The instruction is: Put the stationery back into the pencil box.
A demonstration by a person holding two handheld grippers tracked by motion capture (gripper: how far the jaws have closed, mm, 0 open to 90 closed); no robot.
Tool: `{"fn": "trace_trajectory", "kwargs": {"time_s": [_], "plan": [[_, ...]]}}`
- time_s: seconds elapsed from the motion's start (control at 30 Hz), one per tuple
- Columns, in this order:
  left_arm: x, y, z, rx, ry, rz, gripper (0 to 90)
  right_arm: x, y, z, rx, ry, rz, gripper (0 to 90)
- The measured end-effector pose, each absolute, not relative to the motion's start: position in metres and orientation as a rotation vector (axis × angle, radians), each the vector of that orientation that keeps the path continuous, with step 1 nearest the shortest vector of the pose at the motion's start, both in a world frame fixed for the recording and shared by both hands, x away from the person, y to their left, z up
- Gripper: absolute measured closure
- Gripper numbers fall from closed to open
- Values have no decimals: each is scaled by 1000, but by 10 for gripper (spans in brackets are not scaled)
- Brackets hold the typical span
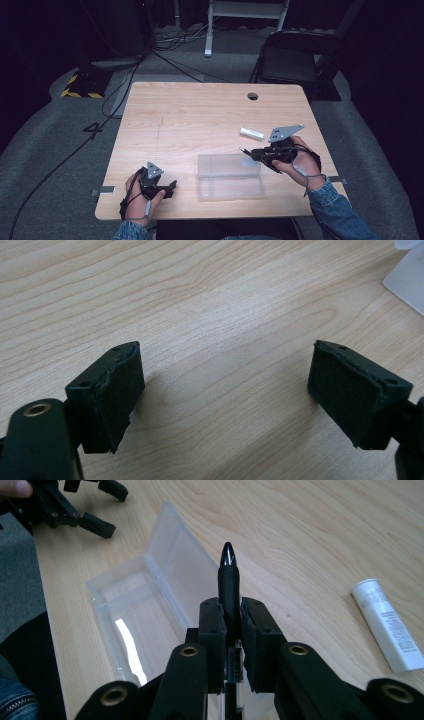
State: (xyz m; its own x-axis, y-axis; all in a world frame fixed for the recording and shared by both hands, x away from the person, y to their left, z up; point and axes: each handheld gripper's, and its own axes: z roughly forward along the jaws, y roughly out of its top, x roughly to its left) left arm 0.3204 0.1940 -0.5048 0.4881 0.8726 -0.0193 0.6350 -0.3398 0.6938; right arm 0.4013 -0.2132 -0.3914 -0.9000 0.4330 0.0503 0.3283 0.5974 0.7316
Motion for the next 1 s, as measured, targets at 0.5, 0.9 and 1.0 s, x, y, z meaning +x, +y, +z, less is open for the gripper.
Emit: {"fn": "trace_trajectory", "kwargs": {"time_s": [0.5, 0.9, 1.0], "plan": [[320, 194, -505, 2090, 1237, 475, 155, 390, -187, -408, 508, 2777, 1153, 800], [320, 194, -505, 2091, 1237, 475, 155, 387, -173, -425, 425, 2837, 1130, 800], [320, 194, -505, 2091, 1237, 475, 155, 385, -168, -429, 389, 2862, 1119, 800]]}}
